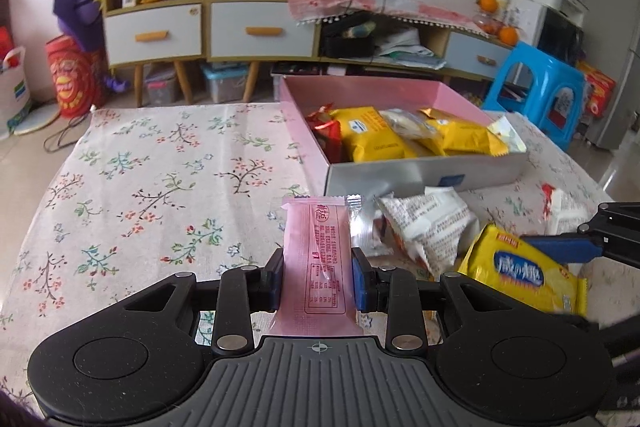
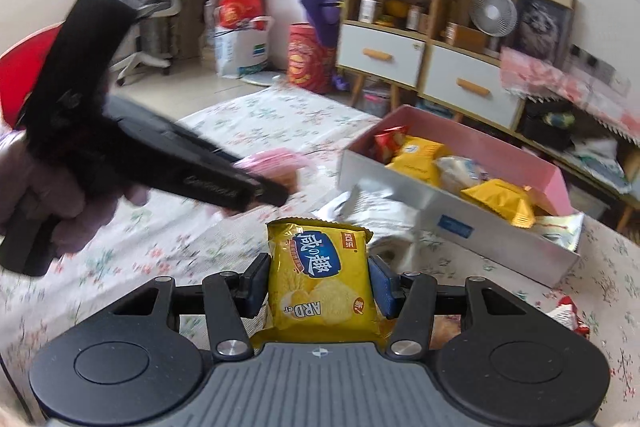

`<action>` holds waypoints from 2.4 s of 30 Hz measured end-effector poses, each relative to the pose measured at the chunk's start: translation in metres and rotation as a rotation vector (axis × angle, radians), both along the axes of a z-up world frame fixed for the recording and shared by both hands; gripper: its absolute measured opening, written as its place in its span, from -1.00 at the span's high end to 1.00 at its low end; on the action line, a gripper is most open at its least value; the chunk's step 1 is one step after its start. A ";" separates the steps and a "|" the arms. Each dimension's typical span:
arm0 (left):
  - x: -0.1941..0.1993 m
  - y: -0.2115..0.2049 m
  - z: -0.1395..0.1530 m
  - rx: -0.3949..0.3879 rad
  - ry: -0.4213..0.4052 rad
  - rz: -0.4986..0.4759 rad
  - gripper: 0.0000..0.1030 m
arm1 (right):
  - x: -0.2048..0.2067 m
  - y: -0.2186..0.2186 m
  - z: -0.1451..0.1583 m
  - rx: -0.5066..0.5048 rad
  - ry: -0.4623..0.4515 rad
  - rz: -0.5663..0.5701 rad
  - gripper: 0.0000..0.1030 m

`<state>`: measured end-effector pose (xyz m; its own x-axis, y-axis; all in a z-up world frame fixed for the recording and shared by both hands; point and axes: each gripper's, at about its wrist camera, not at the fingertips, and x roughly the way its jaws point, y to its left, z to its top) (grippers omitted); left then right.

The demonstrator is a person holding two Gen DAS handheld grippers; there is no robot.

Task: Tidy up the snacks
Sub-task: 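Carry the pink wafer packet and yellow chips bag over the box, then open both tools to release the packets into the box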

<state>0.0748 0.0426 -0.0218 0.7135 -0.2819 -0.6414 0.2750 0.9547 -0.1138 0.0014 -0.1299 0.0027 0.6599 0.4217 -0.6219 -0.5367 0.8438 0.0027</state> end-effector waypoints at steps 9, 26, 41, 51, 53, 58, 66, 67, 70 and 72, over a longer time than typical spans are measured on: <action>0.013 -0.007 0.025 -0.048 0.010 0.061 0.43 | 0.044 -0.029 0.022 0.069 0.005 -0.168 0.22; 0.079 -0.049 0.054 -0.026 0.002 0.039 0.43 | 0.109 -0.088 0.051 0.137 -0.035 -0.361 0.22; 0.168 -0.088 0.020 -0.005 0.028 0.023 0.43 | 0.180 -0.117 -0.001 0.178 0.064 -0.445 0.22; 0.175 -0.099 0.011 0.004 0.010 -0.020 0.32 | 0.187 -0.123 -0.013 0.201 0.089 -0.468 -0.03; 0.172 -0.100 0.014 0.007 -0.002 -0.029 0.06 | 0.185 -0.124 -0.010 0.199 0.078 -0.473 -0.16; 0.160 -0.103 0.025 0.038 -0.045 -0.051 -0.34 | 0.179 -0.127 0.000 0.196 0.061 -0.486 -0.34; 0.130 -0.093 0.041 0.030 -0.068 -0.057 -0.65 | 0.162 -0.124 0.019 0.169 0.036 -0.492 -0.58; 0.123 -0.091 0.043 0.034 -0.069 -0.058 -0.67 | 0.158 -0.123 0.021 0.165 0.034 -0.490 -0.58; 0.104 -0.087 0.046 0.062 -0.079 -0.059 -0.74 | 0.147 -0.120 0.026 0.152 0.029 -0.482 -0.65; 0.094 -0.084 0.047 0.077 -0.074 -0.056 -0.74 | 0.137 -0.116 0.030 0.139 0.019 -0.472 -0.66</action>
<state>0.1686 -0.0413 0.0249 0.7441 -0.2745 -0.6091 0.3327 0.9428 -0.0185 0.1381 -0.2461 0.0326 0.7880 0.1591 -0.5947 -0.0949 0.9859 0.1381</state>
